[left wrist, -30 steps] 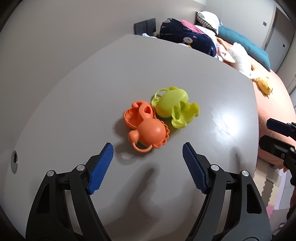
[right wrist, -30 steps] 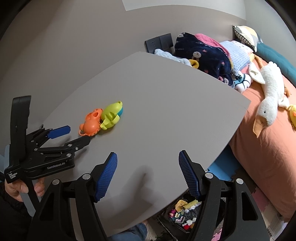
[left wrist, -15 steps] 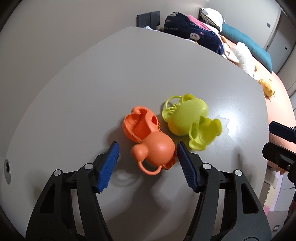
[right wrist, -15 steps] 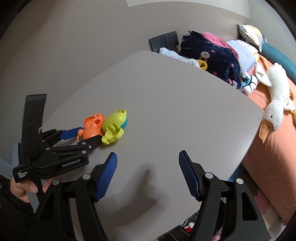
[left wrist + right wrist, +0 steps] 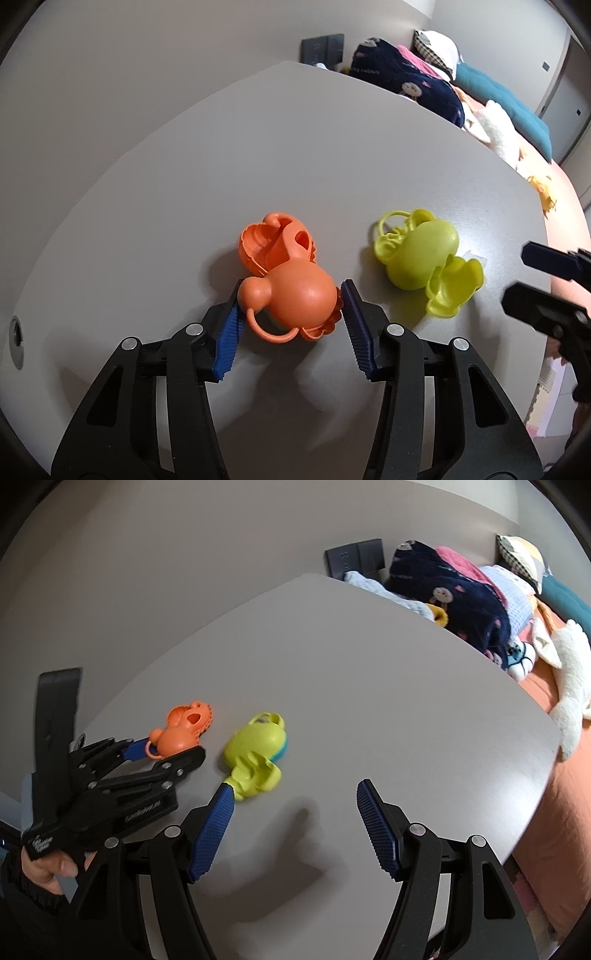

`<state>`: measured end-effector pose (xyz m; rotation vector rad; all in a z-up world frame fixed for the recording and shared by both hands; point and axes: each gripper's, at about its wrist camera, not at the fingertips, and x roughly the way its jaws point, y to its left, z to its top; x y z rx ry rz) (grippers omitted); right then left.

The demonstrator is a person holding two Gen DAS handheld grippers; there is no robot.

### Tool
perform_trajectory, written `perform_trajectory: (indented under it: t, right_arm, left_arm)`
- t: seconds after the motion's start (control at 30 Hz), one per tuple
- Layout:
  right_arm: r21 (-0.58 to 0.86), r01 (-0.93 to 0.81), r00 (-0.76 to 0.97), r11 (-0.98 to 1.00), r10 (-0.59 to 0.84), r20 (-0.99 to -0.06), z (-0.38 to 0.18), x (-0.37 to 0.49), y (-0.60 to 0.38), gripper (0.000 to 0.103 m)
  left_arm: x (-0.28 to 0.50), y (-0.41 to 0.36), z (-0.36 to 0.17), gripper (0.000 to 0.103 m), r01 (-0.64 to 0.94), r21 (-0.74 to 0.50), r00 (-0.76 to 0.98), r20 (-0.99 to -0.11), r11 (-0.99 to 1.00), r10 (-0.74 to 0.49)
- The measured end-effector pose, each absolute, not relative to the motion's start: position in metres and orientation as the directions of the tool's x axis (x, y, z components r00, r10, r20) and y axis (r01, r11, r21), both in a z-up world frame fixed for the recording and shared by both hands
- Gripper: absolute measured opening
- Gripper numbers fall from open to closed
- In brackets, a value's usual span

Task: Collect trash
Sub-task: 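Grasp the orange toy with the left tool while the right tool grasps the lime toy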

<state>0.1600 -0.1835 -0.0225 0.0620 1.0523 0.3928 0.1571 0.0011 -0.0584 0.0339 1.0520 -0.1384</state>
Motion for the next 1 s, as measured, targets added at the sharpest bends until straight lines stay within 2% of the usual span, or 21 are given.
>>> perform_trajectory:
  t: [0.07, 0.1, 0.43, 0.6, 0.83, 1.0]
  right_arm:
    - [0.239, -0.296, 0.425, 0.925, 0.351, -0.834, -0.025, 0.166, -0.175, 0.070]
    - [0.237, -0.300, 0.423, 0.924, 0.352, -0.835, -0.026, 0.168, -0.172, 0.070]
    - [0.206, -0.338, 0.391, 0.918, 0.337, -0.857, -0.045, 0.187, -0.140, 0.070]
    - [0.178, -0.354, 0.377, 0.918, 0.314, -0.871, -0.054, 0.195, -0.129, 0.057]
    - [0.100, -0.395, 0.401, 0.913, 0.269, -0.875, -0.055, 0.189, -0.121, 0.055]
    - [0.117, -0.407, 0.409, 0.906, 0.295, -0.864, -0.048, 0.182, -0.124, 0.055]
  left_arm:
    - [0.154, 0.007, -0.055, 0.045, 0.119, -0.041, 0.494, -0.865, 0.992, -0.095]
    - [0.152, 0.012, -0.053, 0.041, 0.111, -0.046, 0.496, -0.863, 0.993, -0.095]
    - [0.140, 0.044, -0.060, 0.040, 0.048, -0.051, 0.494, -0.867, 0.998, -0.068]
    - [0.136, 0.054, -0.058, 0.040, 0.037, -0.081, 0.505, -0.858, 0.996, -0.089]
    - [0.131, 0.061, -0.055, 0.040, 0.021, -0.104, 0.514, -0.852, 0.994, -0.100]
    - [0.129, 0.056, -0.045, 0.040, 0.036, -0.095, 0.536, -0.838, 0.995, -0.099]
